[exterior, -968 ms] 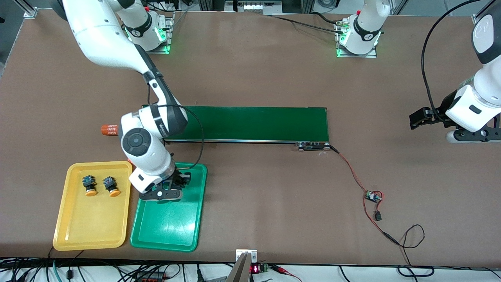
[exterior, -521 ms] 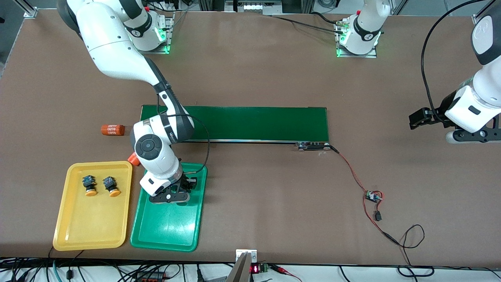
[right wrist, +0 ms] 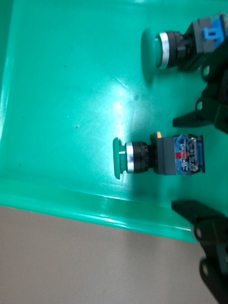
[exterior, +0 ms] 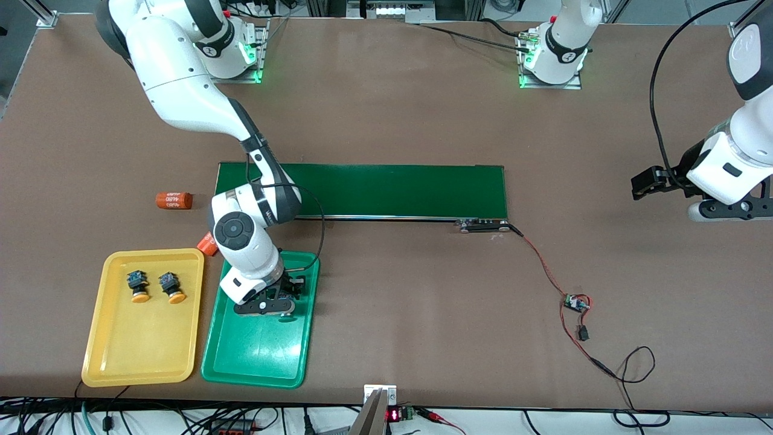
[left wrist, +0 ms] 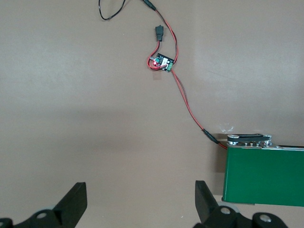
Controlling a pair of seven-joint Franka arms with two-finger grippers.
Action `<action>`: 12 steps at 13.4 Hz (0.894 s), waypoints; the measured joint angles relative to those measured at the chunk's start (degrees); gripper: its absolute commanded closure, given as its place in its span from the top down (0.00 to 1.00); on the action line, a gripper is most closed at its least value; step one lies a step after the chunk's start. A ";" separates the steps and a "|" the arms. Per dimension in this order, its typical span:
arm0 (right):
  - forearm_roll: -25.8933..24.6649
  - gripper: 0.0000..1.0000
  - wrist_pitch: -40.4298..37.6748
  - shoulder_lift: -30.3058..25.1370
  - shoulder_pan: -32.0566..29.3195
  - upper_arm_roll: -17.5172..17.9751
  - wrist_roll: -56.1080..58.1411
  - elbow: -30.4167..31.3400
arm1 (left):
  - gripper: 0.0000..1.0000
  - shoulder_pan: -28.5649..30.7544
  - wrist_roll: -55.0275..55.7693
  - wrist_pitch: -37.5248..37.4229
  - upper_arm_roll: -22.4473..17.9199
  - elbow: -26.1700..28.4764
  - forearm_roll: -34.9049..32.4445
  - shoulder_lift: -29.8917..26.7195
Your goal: Sort buttons by color to trays
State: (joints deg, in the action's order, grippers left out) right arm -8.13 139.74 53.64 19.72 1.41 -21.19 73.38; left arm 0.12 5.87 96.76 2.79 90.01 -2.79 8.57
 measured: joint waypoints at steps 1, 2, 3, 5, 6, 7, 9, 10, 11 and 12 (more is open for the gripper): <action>0.00 1.00 0.16 0.01 0.05 0.00 0.00 -0.01 | 1.00 0.00 0.00 0.00 0.00 0.00 0.00 0.00; 0.00 1.00 0.22 0.00 0.05 -0.02 0.02 -0.11 | 1.00 0.00 0.00 0.00 0.00 0.00 0.00 0.00; 0.00 1.00 0.20 -0.05 0.03 -0.08 0.03 -0.36 | 1.00 0.00 0.00 0.00 0.00 0.00 0.00 0.00; 0.00 1.00 -2.34 -0.92 -0.03 -0.31 0.03 -1.21 | 1.00 0.00 0.00 -0.11 0.00 0.00 0.00 0.00; 0.00 1.00 -5.16 -2.06 -0.03 -0.46 0.03 -1.65 | 1.00 0.01 -0.18 -0.48 0.00 -0.01 0.00 -0.01; 0.00 1.00 -8.73 -3.63 -0.05 -0.58 0.03 -1.98 | 1.00 0.03 -0.69 -0.95 -0.03 -0.03 0.00 -0.03; 0.04 1.00 -16.21 -7.53 -0.25 -0.95 0.03 -2.27 | 1.00 0.07 -1.38 -1.17 -0.09 -0.06 0.00 -0.05; 0.07 1.00 -19.86 -9.53 -0.60 -1.09 0.03 -2.29 | 1.00 0.08 -1.57 -1.19 -0.09 -0.07 0.00 -0.05; 0.10 1.00 -23.44 -11.40 -1.19 -1.26 0.36 -2.28 | 1.00 0.10 -1.65 -1.20 -0.09 -0.08 0.00 -0.05; 0.26 1.00 -26.67 -13.09 -2.09 -1.38 1.72 -2.27 | 1.00 0.11 -1.70 -1.20 -0.09 -0.09 0.00 -0.05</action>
State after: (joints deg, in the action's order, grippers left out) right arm -7.87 113.07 40.55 17.62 0.03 -19.47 71.11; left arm 0.22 4.17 95.56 2.69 89.92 -2.80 8.52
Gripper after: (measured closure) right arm 0.000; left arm 0.000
